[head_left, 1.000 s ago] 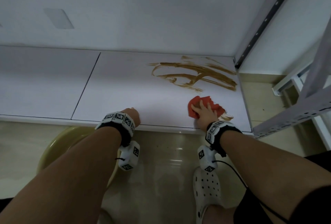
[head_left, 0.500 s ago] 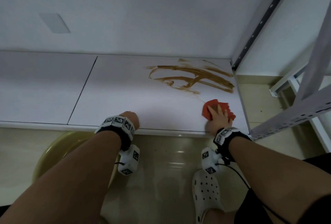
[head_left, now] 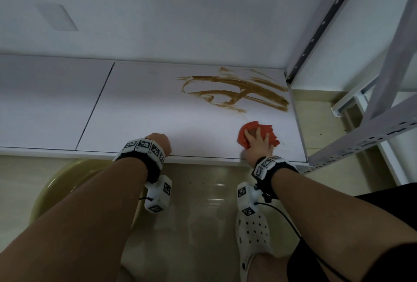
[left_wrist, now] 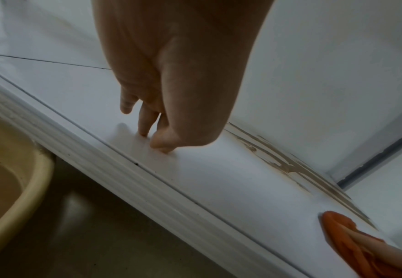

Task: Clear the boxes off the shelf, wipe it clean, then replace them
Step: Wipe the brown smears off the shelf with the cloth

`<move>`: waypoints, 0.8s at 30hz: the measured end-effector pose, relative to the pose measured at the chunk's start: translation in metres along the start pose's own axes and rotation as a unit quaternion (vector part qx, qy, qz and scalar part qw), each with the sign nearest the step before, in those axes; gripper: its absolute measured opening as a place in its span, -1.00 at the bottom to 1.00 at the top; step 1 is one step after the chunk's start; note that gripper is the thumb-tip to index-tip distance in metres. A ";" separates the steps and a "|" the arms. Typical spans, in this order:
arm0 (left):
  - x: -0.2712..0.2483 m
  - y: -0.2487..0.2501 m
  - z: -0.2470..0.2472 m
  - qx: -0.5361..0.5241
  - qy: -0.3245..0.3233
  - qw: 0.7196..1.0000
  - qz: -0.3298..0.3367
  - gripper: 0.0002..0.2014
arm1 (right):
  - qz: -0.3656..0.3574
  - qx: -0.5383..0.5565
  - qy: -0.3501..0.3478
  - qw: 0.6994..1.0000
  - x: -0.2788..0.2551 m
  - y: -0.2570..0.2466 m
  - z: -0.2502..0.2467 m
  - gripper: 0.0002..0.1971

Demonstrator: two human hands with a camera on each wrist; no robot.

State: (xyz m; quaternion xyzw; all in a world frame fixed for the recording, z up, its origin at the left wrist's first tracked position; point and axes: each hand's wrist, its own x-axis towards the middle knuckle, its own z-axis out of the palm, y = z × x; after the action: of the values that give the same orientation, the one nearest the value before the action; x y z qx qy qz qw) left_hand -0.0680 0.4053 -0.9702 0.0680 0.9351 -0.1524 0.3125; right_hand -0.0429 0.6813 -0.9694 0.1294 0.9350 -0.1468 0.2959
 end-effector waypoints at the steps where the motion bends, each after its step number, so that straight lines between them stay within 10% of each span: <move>1: 0.000 0.000 0.000 0.013 -0.001 1.000 0.001 -0.62 | -0.020 -0.012 -0.004 1.000 0.000 -0.005 0.001 -0.13; 11: -0.003 -0.003 -0.001 -0.017 0.003 1.000 0.014 -0.63 | -0.249 -0.147 -0.018 0.957 -0.002 -0.028 0.012 -0.32; 24: 0.008 -0.010 -0.001 -0.137 0.000 0.990 -0.023 -0.81 | 0.046 0.038 0.070 0.996 0.038 -0.010 -0.025 -0.44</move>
State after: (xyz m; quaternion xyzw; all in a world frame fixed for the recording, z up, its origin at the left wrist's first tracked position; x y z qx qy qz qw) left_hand -0.0768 0.3967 -0.9721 0.0028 0.9485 -0.0298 0.3154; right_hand -0.0896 0.6865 -0.9706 0.1933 0.9403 -0.1588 0.2307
